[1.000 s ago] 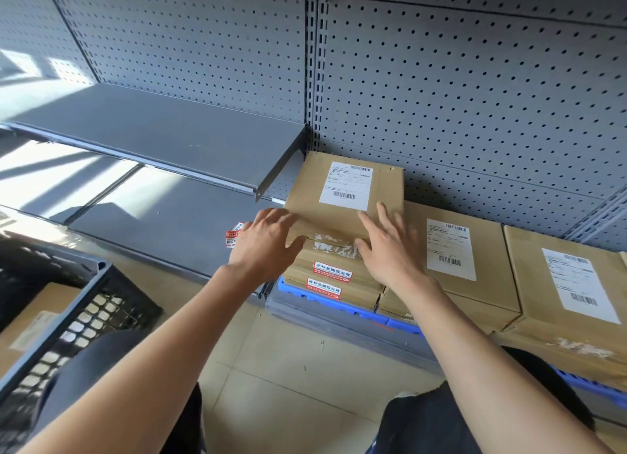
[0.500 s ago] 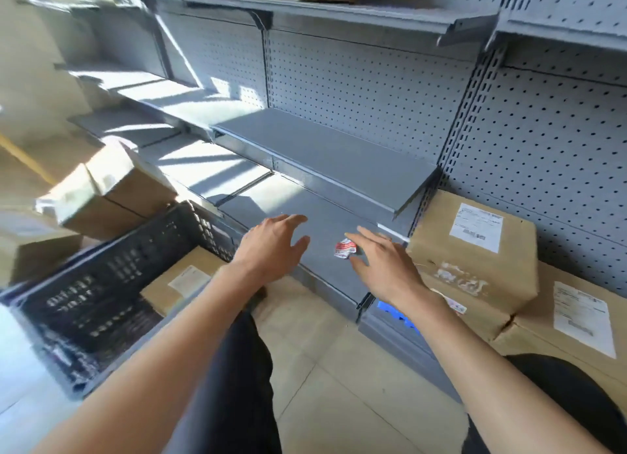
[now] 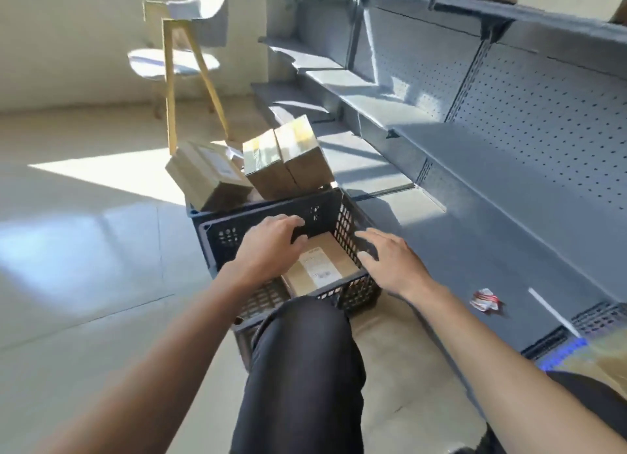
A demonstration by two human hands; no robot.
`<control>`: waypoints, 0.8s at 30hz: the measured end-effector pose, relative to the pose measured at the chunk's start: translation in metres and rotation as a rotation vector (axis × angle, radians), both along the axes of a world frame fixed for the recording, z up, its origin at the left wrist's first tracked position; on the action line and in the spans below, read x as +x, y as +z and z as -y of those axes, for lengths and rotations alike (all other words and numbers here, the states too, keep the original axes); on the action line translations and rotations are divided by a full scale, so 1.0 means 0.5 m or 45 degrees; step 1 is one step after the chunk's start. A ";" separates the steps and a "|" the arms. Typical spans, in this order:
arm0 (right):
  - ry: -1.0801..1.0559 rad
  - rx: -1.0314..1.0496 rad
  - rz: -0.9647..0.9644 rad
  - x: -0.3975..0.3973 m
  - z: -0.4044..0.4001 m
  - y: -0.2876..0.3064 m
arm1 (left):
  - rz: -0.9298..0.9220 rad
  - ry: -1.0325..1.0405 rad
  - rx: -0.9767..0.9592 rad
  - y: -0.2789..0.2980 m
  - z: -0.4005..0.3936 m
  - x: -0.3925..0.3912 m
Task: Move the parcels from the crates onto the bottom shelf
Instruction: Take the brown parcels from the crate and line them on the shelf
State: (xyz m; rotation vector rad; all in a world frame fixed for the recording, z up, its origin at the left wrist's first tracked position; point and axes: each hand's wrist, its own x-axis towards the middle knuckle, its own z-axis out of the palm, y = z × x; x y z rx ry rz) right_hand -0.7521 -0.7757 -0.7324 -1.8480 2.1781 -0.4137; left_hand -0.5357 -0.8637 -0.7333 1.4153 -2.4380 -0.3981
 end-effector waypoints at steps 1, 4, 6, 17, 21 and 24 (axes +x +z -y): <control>0.026 0.003 0.007 0.009 0.026 -0.012 | 0.017 0.015 0.014 -0.013 0.011 0.008; 0.091 0.032 0.052 0.024 0.095 -0.059 | 0.088 0.056 0.065 -0.060 0.048 0.010; 0.135 0.095 0.057 0.023 0.138 -0.097 | 0.140 0.066 0.090 -0.098 0.077 0.002; 0.168 0.437 -0.008 -0.081 0.362 -0.353 | 0.334 0.028 0.308 -0.364 0.243 -0.092; 0.157 0.532 0.011 -0.114 0.410 -0.433 | 0.289 0.057 0.421 -0.449 0.276 -0.120; 0.160 0.588 0.024 -0.130 0.438 -0.483 | 0.298 0.070 0.524 -0.499 0.288 -0.137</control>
